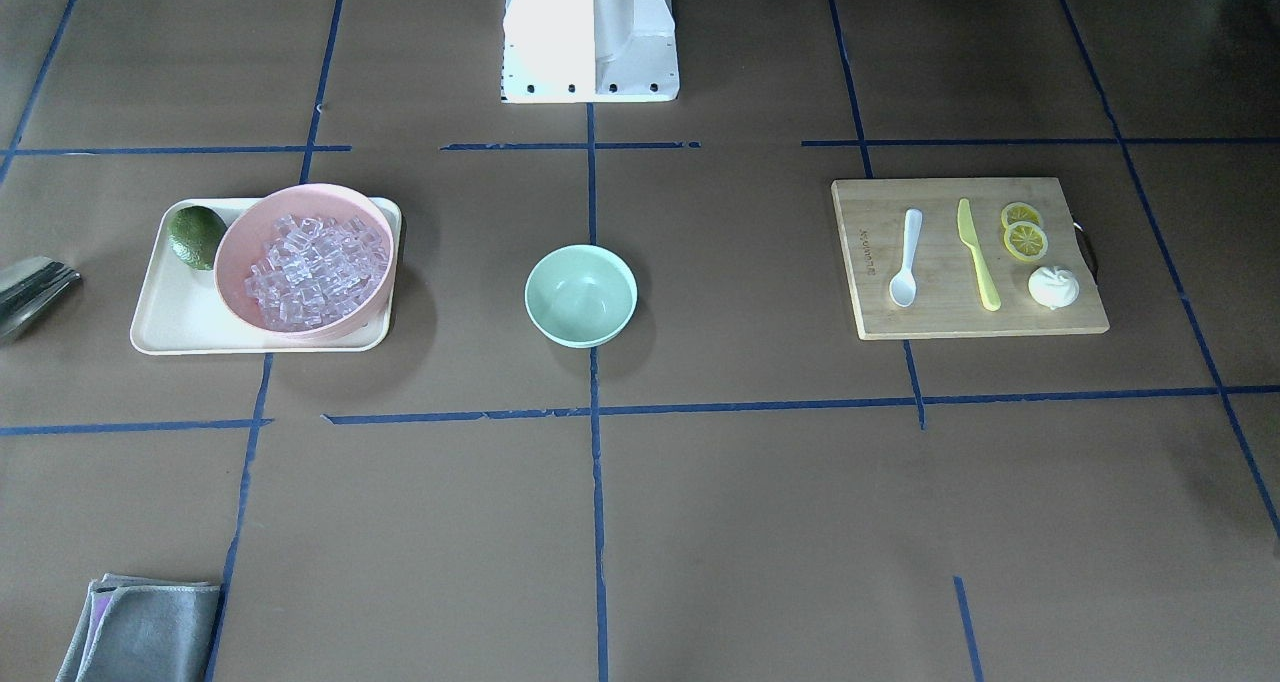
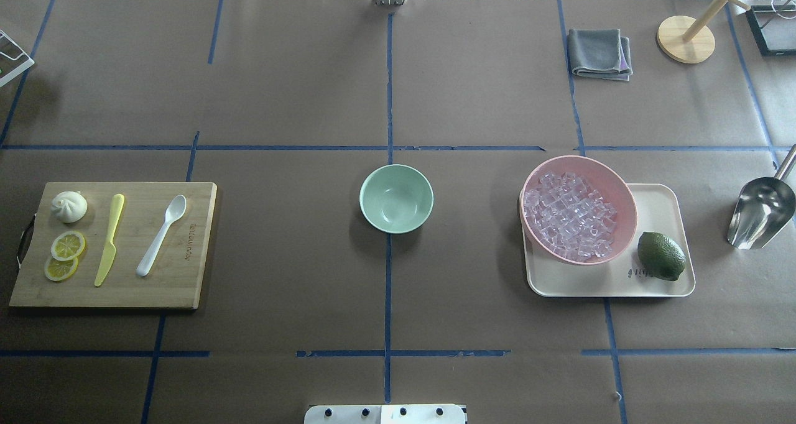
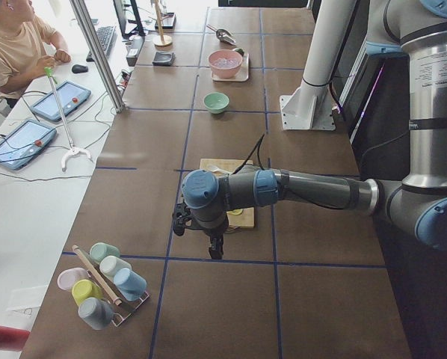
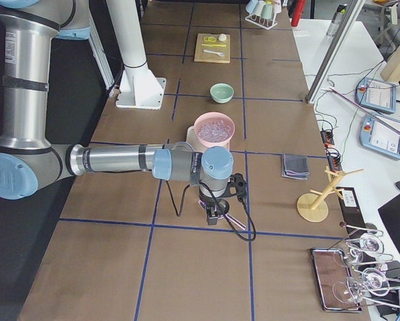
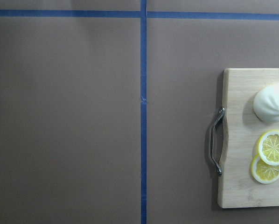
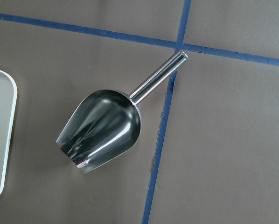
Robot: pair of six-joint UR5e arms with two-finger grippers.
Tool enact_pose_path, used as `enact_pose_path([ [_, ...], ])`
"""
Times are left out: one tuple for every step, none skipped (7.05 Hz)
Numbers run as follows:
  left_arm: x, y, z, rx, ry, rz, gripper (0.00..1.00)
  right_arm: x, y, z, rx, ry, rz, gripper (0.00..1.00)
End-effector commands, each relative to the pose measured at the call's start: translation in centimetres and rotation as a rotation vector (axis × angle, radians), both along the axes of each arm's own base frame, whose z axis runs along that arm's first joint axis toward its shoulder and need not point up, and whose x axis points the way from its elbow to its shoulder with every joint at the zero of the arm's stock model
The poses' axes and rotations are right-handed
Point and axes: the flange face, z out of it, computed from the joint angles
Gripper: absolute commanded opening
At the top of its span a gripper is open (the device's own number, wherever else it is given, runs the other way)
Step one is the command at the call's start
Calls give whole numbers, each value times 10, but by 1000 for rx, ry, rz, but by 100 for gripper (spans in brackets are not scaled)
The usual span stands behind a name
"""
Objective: Put spoon and ice into bowl
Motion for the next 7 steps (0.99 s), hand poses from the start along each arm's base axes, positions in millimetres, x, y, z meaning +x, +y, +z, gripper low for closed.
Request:
enact_pose_path([
  [0,-1,-9,15,2,-7,100,4,10,5,-1,0,9,99],
  [0,-2,-9,17,-5,-1,100,4,10,3,2,0,9,99],
  [0,-2,-10,23,-16,2,100,4,11,1,5,0,9,99],
  [0,-1,-12,27,-16,3,100,4,11,-1,7,-4,10,99],
  [0,0,-12,22,-16,1,100,3,20,-2,7,-10,9,99],
  [0,2,-9,17,-14,1,100,2,27,-4,2,-19,14,99],
  [0,4,-8,18,-14,4,100,1,27,-18,31,-18,10,100],
])
